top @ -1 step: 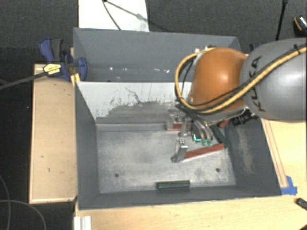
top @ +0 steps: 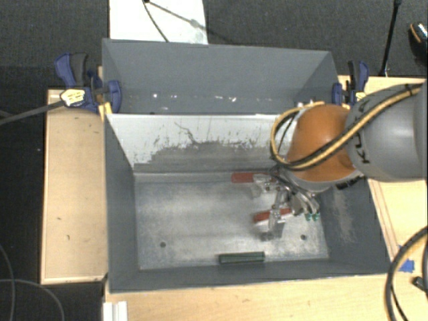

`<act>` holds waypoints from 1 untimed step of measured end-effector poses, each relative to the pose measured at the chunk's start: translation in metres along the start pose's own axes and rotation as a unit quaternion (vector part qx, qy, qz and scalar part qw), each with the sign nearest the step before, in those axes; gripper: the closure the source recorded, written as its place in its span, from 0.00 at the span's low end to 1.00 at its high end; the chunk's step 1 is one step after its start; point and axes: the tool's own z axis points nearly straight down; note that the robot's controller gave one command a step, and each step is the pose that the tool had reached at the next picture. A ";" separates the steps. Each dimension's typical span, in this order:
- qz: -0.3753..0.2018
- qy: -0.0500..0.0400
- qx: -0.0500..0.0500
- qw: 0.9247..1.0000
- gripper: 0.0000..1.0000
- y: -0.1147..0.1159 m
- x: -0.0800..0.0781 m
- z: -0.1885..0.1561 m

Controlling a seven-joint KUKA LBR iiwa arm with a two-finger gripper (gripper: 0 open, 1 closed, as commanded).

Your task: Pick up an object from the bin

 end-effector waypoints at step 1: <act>0.011 -0.005 0.000 1.000 0.00 -0.037 0.013 -0.036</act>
Offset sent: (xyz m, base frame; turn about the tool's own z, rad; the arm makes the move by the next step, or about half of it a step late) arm -0.0090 -0.0350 0.0338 0.0154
